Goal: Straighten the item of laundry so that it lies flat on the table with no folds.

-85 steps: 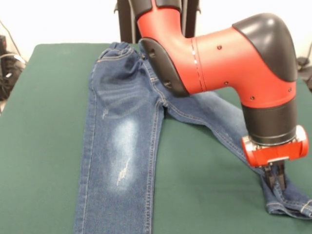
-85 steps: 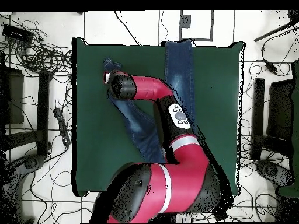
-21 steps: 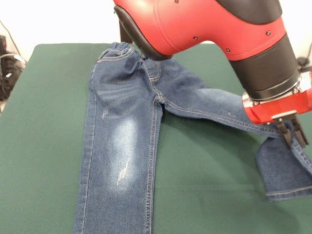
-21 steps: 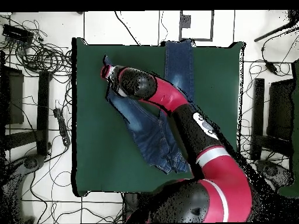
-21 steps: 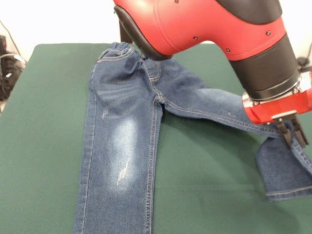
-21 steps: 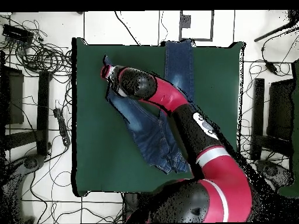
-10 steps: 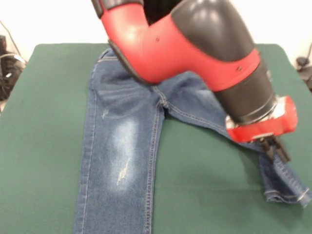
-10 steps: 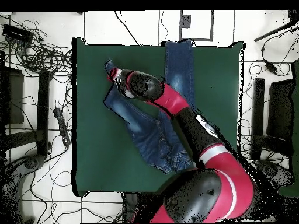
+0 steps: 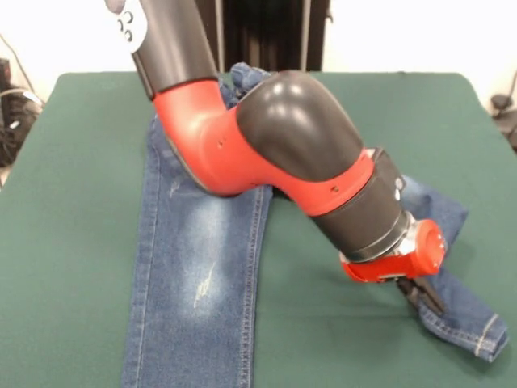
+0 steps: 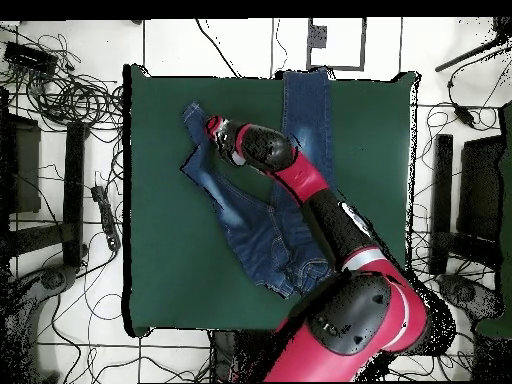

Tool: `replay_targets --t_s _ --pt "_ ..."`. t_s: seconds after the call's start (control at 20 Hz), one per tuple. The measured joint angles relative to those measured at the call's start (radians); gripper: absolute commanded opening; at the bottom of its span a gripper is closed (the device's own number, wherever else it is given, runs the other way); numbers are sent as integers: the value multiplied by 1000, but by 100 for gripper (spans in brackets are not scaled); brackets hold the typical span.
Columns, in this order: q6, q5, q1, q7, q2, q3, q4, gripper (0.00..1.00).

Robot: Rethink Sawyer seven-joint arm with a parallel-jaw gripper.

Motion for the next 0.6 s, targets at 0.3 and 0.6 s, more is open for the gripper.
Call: replay_targets --t_s 0.3,0.6 --pt "16 -49 -12 0 11 22 -21 0" --pt "16 -176 -5 0 -51 11 -29 0"
